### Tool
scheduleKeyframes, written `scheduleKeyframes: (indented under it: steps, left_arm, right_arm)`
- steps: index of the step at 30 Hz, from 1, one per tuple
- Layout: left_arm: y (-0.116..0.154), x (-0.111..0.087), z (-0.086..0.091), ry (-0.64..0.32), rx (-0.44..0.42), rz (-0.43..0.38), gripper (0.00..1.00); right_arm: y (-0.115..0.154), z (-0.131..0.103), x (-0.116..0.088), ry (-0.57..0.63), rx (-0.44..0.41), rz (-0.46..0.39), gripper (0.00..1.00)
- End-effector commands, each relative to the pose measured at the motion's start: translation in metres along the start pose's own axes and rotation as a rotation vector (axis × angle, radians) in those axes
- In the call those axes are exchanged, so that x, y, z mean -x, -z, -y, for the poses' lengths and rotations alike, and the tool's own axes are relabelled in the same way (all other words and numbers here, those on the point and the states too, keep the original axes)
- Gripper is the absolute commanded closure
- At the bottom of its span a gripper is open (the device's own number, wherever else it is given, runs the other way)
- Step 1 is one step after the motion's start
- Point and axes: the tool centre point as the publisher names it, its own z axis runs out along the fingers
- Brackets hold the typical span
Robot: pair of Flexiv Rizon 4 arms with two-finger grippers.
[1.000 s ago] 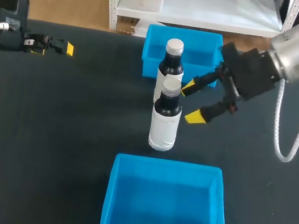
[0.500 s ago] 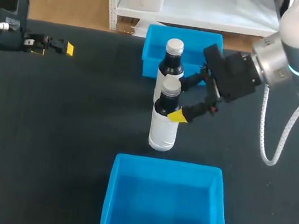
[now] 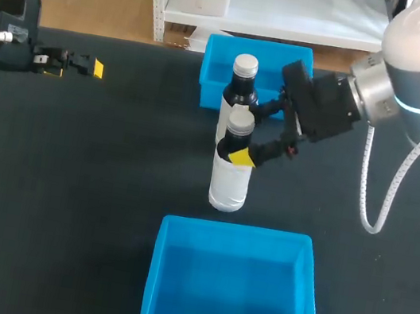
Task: Pick up the bottle, and place it in the far bin if it is heavy, or in the near bin if it is light.
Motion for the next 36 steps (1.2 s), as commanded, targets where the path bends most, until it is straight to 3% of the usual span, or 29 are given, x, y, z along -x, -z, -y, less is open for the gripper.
scheduleKeyframes:
  steps: [1,36]
  left_arm:
    - [0.0000,0.0000,0.0000,0.000,0.000,0.000,0.00]
    - [0.0000,0.0000,0.0000,0.000,0.000,0.000,0.00]
  right_arm:
    - [-0.0020,0.0022,0.0010,0.005,-0.003,0.006,0.00]
    - [-0.0060,0.0099,0.0044,0.011,-0.025,0.051,0.00]
